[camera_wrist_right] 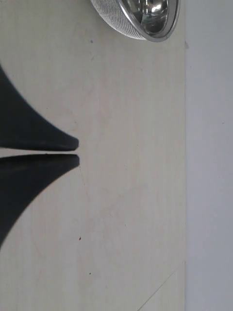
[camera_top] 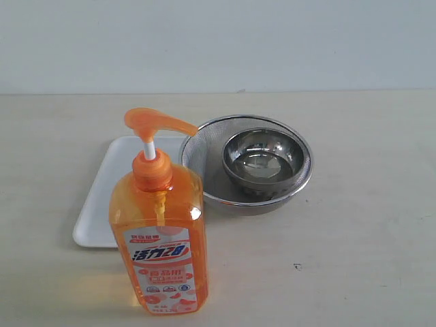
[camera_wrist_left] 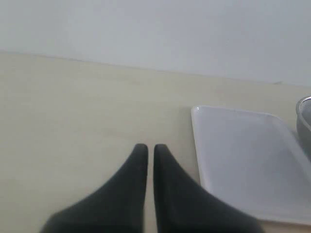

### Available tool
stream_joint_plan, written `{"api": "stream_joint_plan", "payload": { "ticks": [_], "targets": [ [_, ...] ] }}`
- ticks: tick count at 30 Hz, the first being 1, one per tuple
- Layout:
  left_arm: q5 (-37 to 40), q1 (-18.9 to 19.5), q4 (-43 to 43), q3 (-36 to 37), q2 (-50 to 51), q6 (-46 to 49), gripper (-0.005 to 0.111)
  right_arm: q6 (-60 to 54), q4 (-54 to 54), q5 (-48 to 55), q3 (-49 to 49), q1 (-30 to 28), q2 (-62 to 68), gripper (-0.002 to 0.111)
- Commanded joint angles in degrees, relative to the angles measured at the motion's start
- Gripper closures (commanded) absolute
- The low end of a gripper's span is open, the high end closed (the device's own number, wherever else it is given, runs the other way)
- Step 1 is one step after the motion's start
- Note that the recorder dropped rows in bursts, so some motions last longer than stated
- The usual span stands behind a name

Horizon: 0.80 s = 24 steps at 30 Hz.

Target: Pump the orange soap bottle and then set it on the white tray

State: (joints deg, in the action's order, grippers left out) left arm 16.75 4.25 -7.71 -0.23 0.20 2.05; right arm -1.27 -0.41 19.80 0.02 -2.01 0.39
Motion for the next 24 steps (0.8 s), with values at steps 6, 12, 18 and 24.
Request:
{"api": "stream_joint_plan", "payload": {
  "ticks": [6, 12, 18, 24],
  "targets": [
    [0.0, -0.3, -0.4, 0.2, -0.2, -0.2, 0.102, -0.1, -0.1, -0.7, 0.0, -0.2, -0.4, 0.108],
    [0.0, -0.3, -0.4, 0.2, -0.2, -0.2, 0.102, -0.1, -0.1, -6.5, 0.0, -0.2, -0.4, 0.108],
    [0.0, -0.3, -0.4, 0.2, -0.2, -0.2, 0.102, -0.1, -0.1, -17.2, 0.0, -0.2, -0.4, 0.108],
    [0.0, -0.3, -0.4, 0.2, -0.2, -0.2, 0.102, -0.1, -0.1, -24.0, 0.0, -0.2, -0.4, 0.108]
  ]
}}
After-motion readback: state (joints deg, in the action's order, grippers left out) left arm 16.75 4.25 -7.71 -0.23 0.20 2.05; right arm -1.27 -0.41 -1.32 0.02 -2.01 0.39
